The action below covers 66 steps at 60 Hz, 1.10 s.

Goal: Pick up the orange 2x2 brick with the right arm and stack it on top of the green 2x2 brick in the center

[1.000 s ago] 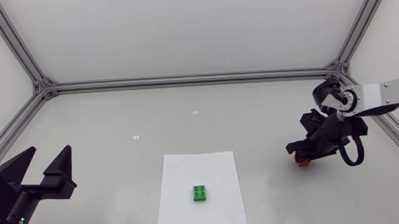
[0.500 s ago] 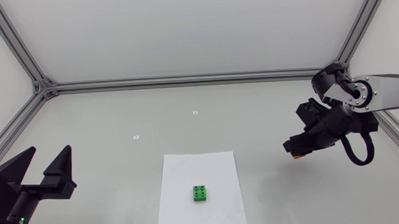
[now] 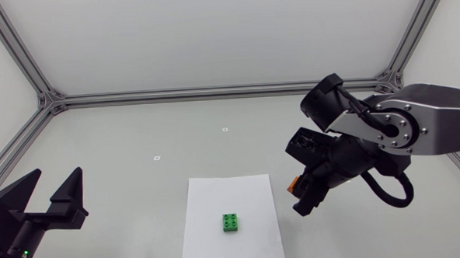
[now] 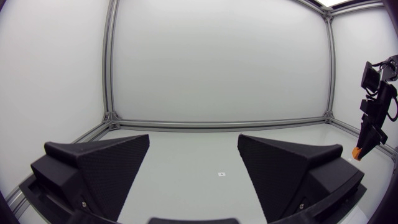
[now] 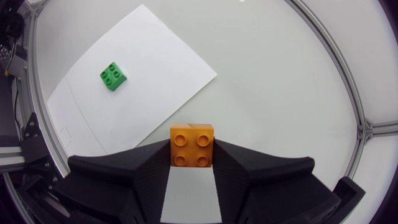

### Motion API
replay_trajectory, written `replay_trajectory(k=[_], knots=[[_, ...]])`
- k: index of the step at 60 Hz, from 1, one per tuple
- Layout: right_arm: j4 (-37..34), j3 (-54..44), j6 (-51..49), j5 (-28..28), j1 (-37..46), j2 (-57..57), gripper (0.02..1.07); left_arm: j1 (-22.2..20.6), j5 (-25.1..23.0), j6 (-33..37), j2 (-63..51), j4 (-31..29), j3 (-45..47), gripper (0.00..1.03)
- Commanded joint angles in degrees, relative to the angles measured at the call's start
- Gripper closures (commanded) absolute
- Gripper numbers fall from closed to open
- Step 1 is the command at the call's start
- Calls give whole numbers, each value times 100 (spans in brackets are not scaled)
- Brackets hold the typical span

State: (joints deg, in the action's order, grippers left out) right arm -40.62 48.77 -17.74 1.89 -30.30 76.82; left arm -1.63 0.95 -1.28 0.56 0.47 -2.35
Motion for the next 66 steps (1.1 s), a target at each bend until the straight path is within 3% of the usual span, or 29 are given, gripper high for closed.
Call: replay_trajectory(k=[1,24,66], knots=[[-86,-61,-309,4,-406,-79,76,-4,-16,31,15,-65,235,4],[-60,211,-1012,110,-1777,237,79,-4,-16,31,15,-65,235,4],[72,1424,-2190,119,-2094,2101,80,-4,-16,31,15,-65,235,4]])
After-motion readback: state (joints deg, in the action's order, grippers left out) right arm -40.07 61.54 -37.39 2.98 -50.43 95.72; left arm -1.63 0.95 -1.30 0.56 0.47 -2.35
